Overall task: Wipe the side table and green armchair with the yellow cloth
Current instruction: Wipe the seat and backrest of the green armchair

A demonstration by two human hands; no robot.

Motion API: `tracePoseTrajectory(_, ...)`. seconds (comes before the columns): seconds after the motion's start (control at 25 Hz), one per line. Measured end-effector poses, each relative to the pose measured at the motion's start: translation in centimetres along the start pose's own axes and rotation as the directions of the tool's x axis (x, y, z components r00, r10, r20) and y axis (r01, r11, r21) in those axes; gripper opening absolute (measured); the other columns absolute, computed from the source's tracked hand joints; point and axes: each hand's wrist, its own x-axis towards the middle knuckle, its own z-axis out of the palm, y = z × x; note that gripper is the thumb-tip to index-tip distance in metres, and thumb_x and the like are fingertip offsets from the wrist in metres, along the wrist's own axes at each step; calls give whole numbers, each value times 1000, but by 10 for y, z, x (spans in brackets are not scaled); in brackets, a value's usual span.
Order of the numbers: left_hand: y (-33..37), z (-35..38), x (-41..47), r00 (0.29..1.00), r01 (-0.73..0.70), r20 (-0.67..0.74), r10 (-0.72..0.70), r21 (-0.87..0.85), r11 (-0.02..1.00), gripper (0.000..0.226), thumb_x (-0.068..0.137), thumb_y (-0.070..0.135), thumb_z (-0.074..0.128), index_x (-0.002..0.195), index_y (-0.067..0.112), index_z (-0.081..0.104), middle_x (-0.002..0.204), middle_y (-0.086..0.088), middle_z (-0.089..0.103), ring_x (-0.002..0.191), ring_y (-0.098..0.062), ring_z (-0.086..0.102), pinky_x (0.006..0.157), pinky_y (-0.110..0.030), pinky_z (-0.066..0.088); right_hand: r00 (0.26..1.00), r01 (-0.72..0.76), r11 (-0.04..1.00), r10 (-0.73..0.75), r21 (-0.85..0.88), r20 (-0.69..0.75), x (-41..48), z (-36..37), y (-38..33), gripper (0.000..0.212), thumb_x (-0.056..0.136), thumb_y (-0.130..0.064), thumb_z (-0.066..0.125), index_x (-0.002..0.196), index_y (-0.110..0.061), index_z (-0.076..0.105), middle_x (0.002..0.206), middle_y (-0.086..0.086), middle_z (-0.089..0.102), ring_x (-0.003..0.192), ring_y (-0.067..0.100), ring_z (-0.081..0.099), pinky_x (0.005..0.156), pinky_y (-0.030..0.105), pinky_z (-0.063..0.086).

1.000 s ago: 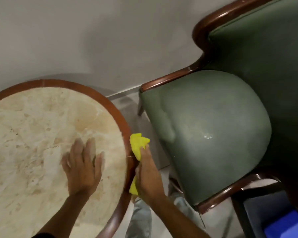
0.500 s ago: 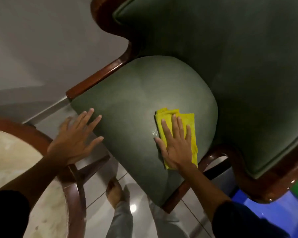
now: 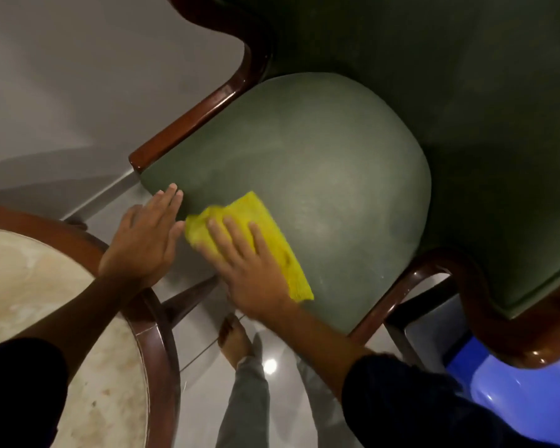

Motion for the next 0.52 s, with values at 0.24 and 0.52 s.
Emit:
tracePoseTrajectory(0.24,1,2,2,999,-13,52,11,38,999,62,98,43,20,150,8,20,161,-13,20,146,-27,27,114,-51,34,855,-513,855,517,74,-50,-143,3,95,52,97,-33,35,146,-16,40,155,21,31,142,42,33,113,61,24)
tracePoseTrajectory(0.52,-4,3,0,996,7,85,-5,-16,1000,68,95,52,15,151,14,13,163,-7,13,149,-23,18,117,-50,31,418,-865,403,908,298,-15,33,-31,191,54,103,-41,29,154,-26,21,164,13,12,151,34,6,120,59,11)
